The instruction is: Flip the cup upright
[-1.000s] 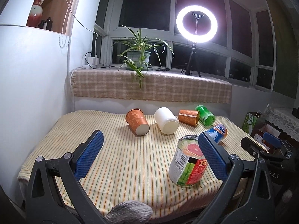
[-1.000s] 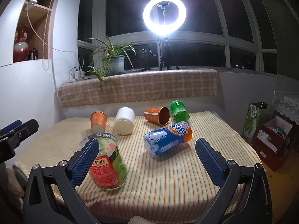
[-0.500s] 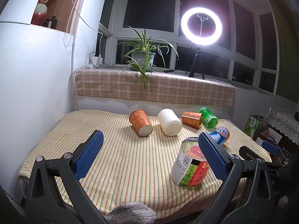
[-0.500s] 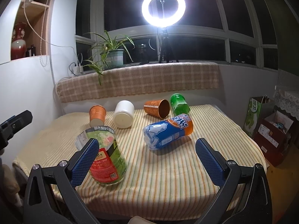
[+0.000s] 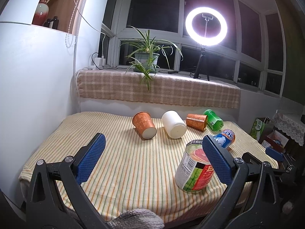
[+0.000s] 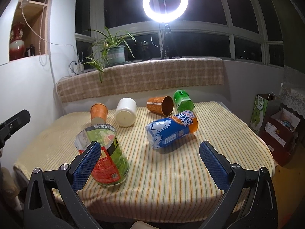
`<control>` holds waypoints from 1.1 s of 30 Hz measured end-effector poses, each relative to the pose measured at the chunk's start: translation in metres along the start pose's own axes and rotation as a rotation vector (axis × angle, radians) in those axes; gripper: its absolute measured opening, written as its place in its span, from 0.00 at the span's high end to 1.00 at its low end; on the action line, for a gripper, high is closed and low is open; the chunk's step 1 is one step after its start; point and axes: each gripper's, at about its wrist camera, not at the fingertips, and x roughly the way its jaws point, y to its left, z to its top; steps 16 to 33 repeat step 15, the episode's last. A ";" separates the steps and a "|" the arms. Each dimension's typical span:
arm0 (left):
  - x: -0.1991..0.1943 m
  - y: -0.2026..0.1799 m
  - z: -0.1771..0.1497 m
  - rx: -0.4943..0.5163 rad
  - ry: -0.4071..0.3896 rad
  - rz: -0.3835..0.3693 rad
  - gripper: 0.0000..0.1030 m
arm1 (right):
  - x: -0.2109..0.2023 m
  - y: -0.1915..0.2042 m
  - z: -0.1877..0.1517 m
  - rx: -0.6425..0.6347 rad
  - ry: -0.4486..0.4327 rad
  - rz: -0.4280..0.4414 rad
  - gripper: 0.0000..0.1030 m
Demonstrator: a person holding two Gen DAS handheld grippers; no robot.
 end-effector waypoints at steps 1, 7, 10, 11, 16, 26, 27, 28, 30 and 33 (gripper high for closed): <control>0.000 0.000 0.000 -0.001 0.001 0.002 0.00 | 0.000 0.000 0.000 0.000 0.002 0.000 0.00; 0.000 0.002 -0.001 -0.005 0.001 0.005 0.00 | 0.003 0.001 -0.002 0.004 0.014 0.006 0.00; 0.000 0.003 -0.001 -0.004 0.000 0.005 0.00 | 0.004 0.002 -0.002 -0.002 0.017 0.007 0.00; 0.000 0.003 -0.001 -0.003 0.000 0.005 0.00 | 0.004 0.002 -0.003 -0.003 0.019 0.007 0.00; 0.000 0.003 -0.001 -0.005 0.001 0.006 0.00 | 0.004 0.003 -0.003 -0.005 0.021 0.012 0.00; 0.000 0.003 -0.001 -0.005 0.001 0.006 0.00 | 0.004 0.003 -0.003 -0.005 0.021 0.012 0.00; 0.000 0.003 -0.001 -0.005 0.001 0.006 0.00 | 0.004 0.003 -0.003 -0.005 0.021 0.012 0.00; 0.000 0.003 -0.001 -0.005 0.001 0.006 0.00 | 0.004 0.003 -0.003 -0.005 0.021 0.012 0.00; 0.000 0.003 -0.001 -0.005 0.001 0.006 0.00 | 0.004 0.003 -0.003 -0.005 0.021 0.012 0.00; 0.000 0.003 -0.001 -0.005 0.001 0.006 0.00 | 0.004 0.003 -0.003 -0.005 0.021 0.012 0.00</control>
